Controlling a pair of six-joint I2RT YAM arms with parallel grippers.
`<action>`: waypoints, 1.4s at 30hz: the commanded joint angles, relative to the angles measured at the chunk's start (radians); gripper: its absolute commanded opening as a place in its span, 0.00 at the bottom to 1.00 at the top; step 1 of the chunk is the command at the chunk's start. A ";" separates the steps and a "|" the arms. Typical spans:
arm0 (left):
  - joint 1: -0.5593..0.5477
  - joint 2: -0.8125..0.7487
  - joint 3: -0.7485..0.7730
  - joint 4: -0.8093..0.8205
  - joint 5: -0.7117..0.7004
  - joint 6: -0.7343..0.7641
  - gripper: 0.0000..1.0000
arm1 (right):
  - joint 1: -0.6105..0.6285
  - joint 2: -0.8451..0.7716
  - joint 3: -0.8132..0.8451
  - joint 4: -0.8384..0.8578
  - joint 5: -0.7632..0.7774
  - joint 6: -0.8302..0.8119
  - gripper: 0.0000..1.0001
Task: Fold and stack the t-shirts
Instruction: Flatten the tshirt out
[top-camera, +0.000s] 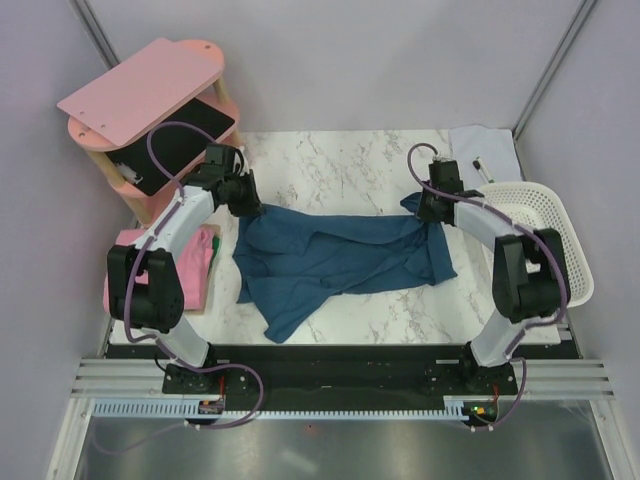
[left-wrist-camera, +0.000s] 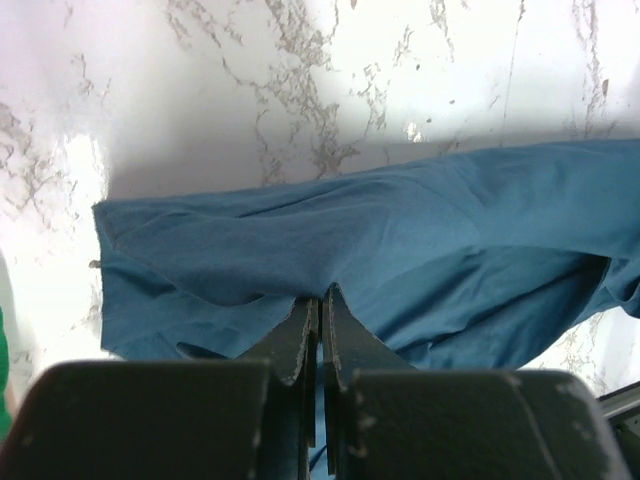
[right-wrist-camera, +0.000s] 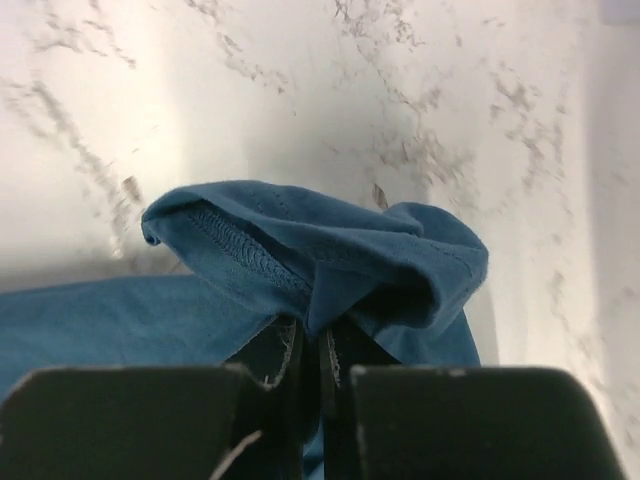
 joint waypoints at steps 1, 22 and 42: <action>0.009 -0.064 -0.035 -0.030 -0.029 0.039 0.02 | -0.006 -0.224 -0.085 0.027 0.106 0.031 0.09; 0.009 -0.070 -0.096 -0.072 -0.044 0.049 0.02 | 0.014 -0.118 0.198 -0.190 0.030 -0.042 0.95; 0.009 -0.052 -0.083 -0.075 -0.017 0.066 0.02 | 0.136 0.246 0.538 -0.493 0.344 -0.246 0.88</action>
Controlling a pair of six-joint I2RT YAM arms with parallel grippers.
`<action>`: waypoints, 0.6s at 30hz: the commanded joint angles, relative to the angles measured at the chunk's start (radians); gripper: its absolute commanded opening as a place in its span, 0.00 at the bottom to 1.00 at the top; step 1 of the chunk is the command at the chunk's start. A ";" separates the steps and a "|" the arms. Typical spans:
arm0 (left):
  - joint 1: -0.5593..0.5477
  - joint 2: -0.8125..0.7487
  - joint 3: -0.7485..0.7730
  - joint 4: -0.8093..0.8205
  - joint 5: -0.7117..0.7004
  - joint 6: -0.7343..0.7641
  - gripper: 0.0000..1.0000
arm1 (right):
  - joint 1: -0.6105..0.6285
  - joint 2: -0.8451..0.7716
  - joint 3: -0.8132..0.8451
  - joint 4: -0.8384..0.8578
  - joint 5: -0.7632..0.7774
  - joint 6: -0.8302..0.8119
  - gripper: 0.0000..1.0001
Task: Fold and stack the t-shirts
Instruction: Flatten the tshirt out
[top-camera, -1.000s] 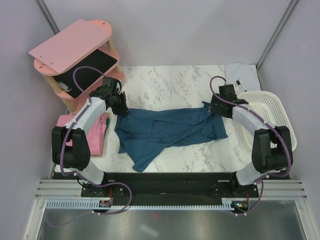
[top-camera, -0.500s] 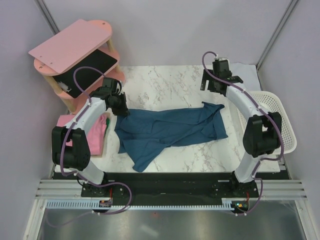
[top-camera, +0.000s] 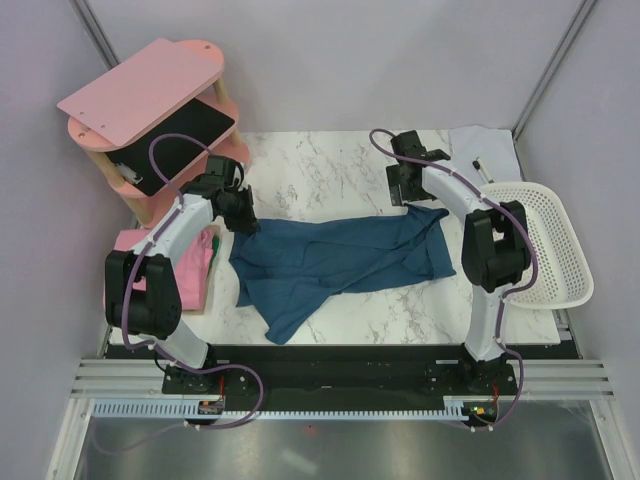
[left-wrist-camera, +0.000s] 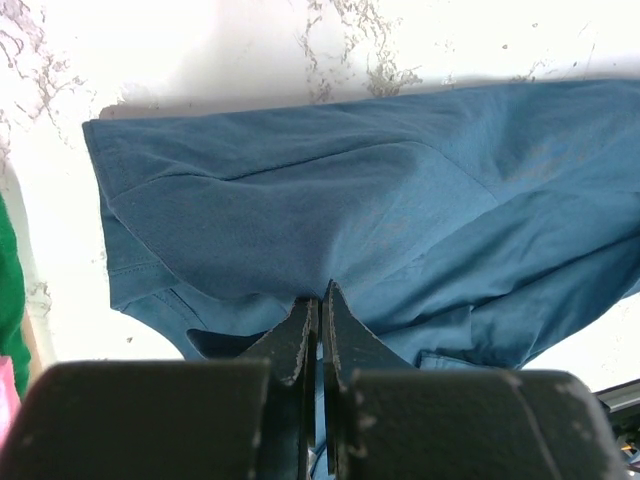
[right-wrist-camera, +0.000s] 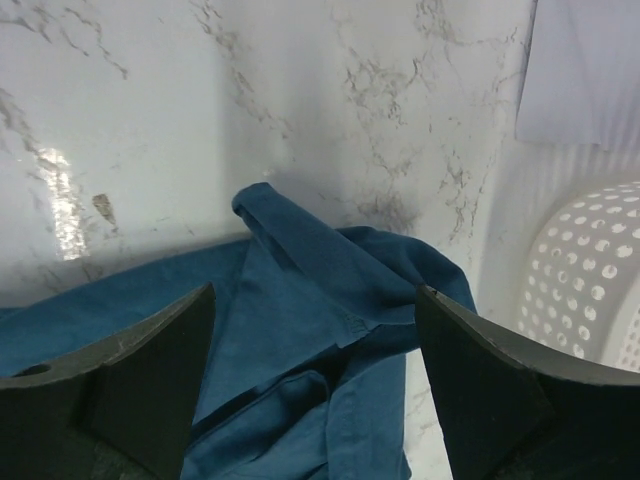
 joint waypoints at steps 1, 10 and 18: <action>0.006 -0.001 0.015 -0.004 0.026 0.039 0.02 | 0.000 0.051 0.042 -0.023 0.100 -0.029 0.88; 0.006 -0.001 0.007 -0.006 0.015 0.042 0.02 | 0.001 0.146 0.053 0.017 0.055 -0.038 0.81; 0.006 0.000 0.006 -0.006 0.009 0.042 0.02 | 0.000 0.190 0.085 0.056 0.081 -0.018 0.42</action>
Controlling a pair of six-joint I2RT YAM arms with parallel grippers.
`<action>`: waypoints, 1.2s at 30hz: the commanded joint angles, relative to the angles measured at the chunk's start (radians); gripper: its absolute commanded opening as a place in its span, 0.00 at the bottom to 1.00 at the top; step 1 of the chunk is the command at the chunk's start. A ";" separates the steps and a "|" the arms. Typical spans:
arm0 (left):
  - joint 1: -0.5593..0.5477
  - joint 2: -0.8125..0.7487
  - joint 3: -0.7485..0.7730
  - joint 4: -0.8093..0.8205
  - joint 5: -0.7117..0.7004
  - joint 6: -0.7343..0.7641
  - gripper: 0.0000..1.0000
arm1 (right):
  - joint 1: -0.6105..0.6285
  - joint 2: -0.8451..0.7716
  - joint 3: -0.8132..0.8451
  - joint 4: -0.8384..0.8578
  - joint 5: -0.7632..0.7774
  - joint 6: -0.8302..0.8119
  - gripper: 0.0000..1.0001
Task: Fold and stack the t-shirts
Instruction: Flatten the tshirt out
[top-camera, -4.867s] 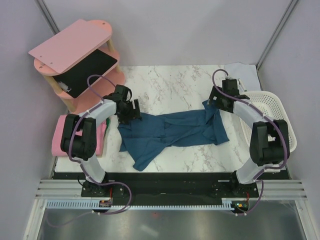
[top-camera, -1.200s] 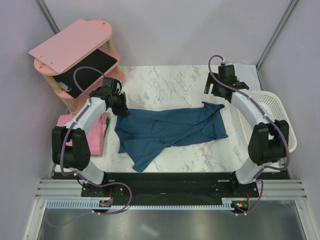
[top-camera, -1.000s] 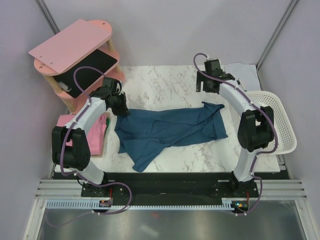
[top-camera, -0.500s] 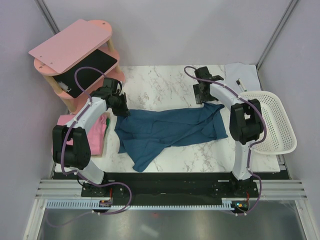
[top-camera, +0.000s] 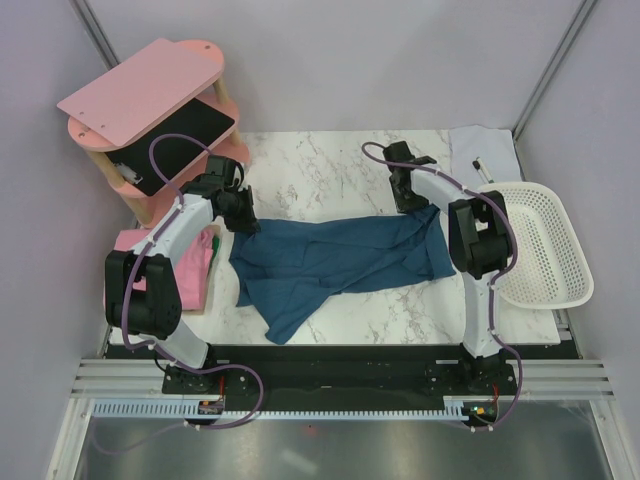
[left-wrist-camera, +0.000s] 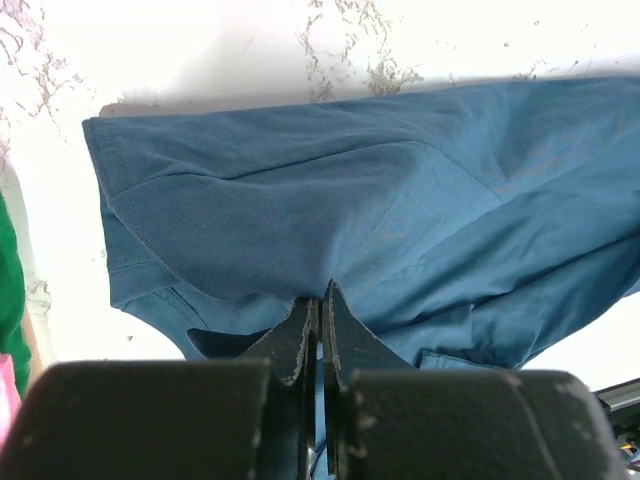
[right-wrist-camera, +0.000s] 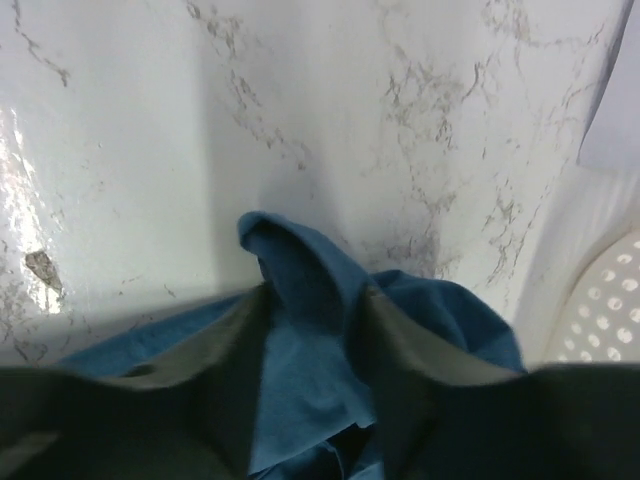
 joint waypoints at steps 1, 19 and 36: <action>0.006 -0.002 0.006 -0.001 0.008 0.040 0.02 | 0.003 0.022 0.055 0.053 0.034 0.017 0.20; 0.018 -0.137 0.227 -0.106 -0.047 0.072 0.02 | 0.001 -0.526 -0.221 0.303 0.089 0.066 0.00; 0.028 -0.450 0.703 -0.469 -0.101 0.113 0.02 | 0.000 -1.226 -0.347 0.322 -0.052 0.075 0.00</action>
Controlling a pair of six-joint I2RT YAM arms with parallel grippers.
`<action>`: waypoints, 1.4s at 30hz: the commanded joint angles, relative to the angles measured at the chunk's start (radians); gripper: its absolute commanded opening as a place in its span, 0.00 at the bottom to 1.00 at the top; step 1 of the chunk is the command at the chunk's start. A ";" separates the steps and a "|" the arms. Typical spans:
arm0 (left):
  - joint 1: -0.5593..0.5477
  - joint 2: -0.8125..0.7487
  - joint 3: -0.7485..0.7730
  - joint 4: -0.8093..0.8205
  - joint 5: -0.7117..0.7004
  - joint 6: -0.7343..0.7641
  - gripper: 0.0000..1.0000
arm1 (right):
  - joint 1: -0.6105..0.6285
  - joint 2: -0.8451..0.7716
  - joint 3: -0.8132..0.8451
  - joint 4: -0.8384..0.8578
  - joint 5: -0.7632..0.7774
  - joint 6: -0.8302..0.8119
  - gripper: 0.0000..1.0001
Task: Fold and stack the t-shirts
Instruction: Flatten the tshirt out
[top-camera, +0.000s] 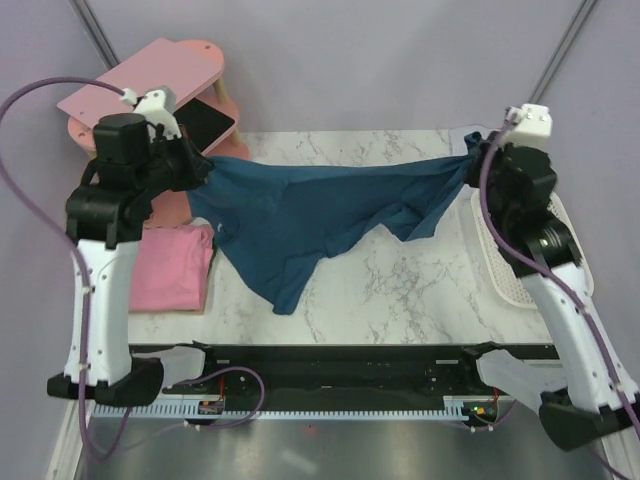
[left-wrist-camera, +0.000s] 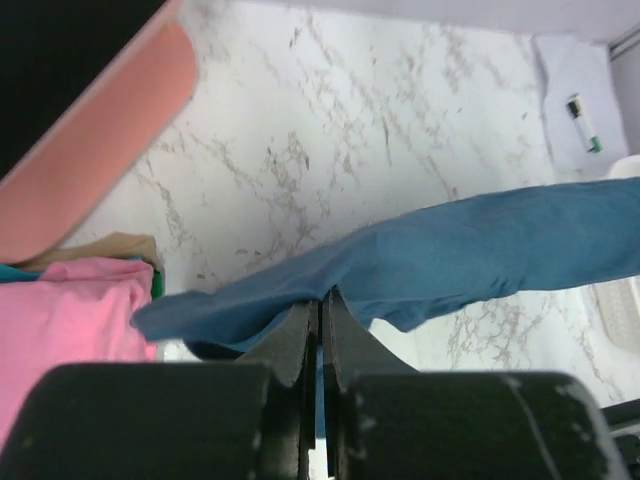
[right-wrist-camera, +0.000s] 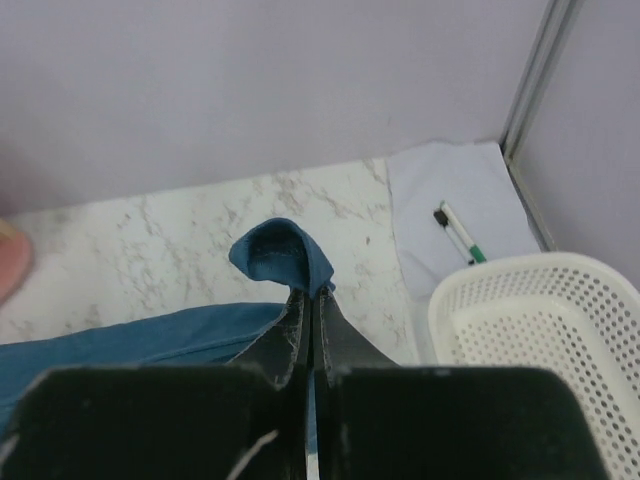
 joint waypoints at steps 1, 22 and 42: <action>0.006 -0.126 0.150 -0.147 -0.006 0.059 0.02 | 0.000 -0.230 -0.007 0.031 -0.096 0.003 0.00; -0.009 -0.191 0.467 -0.190 0.060 -0.018 0.02 | 0.001 -0.521 0.105 -0.168 -0.171 0.052 0.00; 0.020 0.703 0.271 0.138 0.131 -0.016 0.02 | -0.087 0.482 -0.270 0.508 -0.026 0.058 0.00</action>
